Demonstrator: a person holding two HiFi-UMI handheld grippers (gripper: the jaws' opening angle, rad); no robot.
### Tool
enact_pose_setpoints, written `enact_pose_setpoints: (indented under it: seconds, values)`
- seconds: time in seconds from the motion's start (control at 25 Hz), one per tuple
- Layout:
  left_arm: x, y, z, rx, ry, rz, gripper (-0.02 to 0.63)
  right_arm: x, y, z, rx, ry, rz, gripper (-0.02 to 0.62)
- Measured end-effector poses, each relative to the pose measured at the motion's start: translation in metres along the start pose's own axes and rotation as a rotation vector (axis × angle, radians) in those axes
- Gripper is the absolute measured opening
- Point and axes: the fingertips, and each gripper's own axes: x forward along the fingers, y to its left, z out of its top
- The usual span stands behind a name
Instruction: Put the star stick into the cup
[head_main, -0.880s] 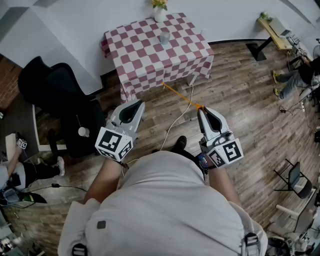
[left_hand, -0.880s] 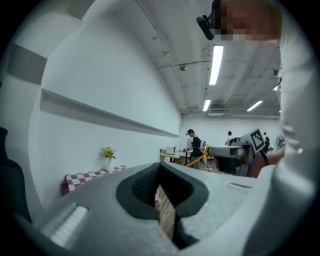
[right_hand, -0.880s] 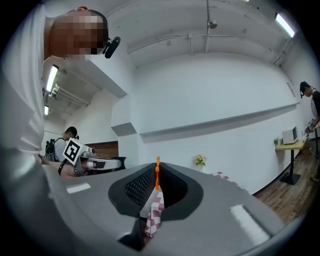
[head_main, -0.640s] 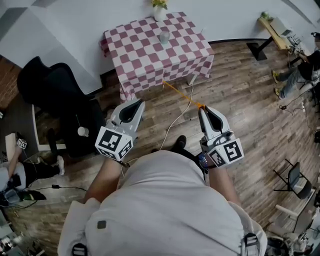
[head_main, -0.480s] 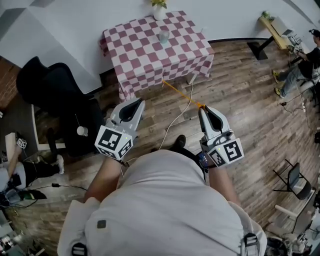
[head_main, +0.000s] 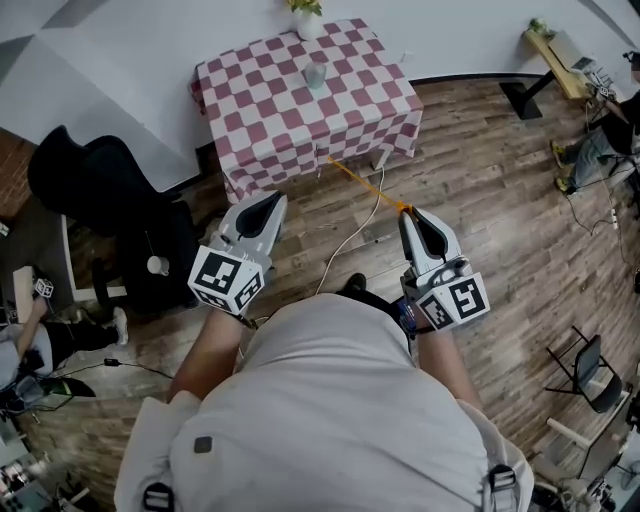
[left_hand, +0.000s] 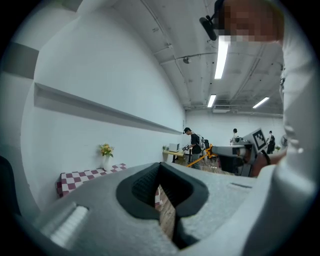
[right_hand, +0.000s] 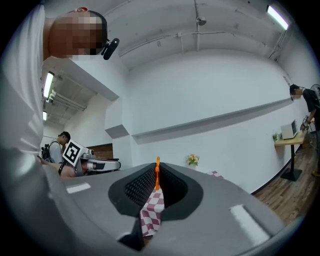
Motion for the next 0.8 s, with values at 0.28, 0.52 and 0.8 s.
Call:
enact_pose_setpoints:
  seconds: [0.28, 0.52, 0.8]
  values:
    - [0.064, -0.022, 0.019, 0.025, -0.011, 0.037, 0.005, 0.002, -0.064, 0.014, 0.018, 0.001, 0.065, 0.028]
    - [0.094, -0.033, 0.017, 0.027, 0.002, 0.071, 0.005, 0.01, -0.092, 0.008, 0.052, 0.014, 0.13, 0.029]
    - [0.114, -0.018, 0.016, 0.019, 0.012, 0.065, 0.005, 0.034, -0.111, 0.007, 0.072, 0.019, 0.127, 0.028]
